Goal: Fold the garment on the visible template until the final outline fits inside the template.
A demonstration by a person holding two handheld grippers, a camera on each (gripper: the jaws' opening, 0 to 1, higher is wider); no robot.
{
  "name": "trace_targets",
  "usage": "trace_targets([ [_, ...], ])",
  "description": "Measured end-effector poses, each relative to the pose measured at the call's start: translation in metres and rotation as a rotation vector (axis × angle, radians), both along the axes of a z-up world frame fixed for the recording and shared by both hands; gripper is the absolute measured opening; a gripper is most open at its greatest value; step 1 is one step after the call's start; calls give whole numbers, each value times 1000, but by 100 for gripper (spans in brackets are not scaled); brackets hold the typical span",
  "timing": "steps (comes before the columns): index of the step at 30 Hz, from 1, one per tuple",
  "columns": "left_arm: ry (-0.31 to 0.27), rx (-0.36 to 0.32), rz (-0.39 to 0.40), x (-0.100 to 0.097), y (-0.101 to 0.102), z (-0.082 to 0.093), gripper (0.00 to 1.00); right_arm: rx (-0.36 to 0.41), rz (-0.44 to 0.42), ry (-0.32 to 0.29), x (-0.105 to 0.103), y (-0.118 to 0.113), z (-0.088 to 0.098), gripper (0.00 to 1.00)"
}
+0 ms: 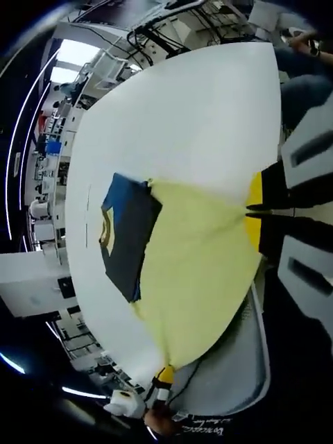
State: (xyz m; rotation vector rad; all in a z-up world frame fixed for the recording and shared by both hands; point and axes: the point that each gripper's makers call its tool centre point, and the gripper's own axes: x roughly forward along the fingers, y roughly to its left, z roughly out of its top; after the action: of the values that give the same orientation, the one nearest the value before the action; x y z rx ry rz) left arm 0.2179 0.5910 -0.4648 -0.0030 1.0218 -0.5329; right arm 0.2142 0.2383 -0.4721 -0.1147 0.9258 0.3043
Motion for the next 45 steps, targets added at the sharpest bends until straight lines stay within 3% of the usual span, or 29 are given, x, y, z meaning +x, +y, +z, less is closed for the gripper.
trace_targets([
  [10,-64,-29,5,33,-1,36,0,-30,42,-75,27,2,37,0],
  [18,-113,-33,26,56,-1,50,0,-45,72,-117,49,6,57,0],
  [32,-250,-48,61,111,-2,89,0,-61,82,-222,100,7,93,0],
  [45,-346,-47,80,155,-3,109,0,-53,73,-294,146,4,111,0],
])
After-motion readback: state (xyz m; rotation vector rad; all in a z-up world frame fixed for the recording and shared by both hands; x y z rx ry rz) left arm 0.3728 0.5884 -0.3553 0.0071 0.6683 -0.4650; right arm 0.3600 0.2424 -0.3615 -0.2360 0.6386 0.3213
